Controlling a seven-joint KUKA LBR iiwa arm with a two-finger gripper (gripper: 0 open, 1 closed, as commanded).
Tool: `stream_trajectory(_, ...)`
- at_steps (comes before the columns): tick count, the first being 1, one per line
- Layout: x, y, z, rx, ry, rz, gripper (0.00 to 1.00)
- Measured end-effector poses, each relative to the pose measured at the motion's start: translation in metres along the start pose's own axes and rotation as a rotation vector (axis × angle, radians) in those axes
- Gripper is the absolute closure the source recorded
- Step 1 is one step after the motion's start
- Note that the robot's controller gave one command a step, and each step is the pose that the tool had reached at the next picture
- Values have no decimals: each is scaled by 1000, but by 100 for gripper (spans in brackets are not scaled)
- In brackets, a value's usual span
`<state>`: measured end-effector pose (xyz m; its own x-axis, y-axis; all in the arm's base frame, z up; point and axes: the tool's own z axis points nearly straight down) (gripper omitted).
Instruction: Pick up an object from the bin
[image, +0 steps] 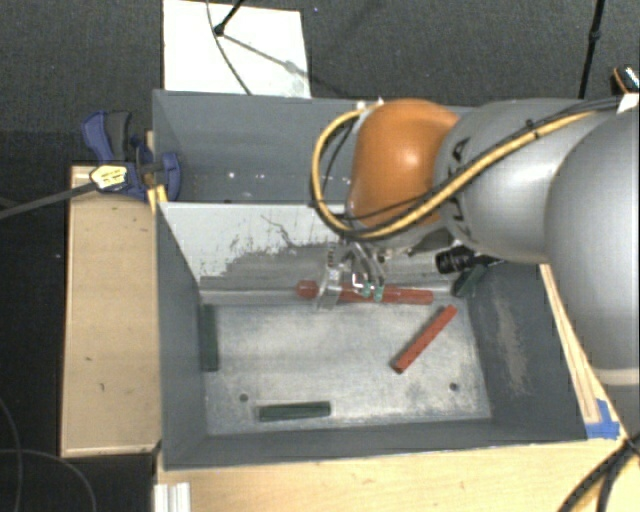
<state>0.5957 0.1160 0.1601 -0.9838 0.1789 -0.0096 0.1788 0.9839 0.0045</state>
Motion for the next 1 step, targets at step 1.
stream_trajectory(1,-2,1,-37,1,2,-1,100)
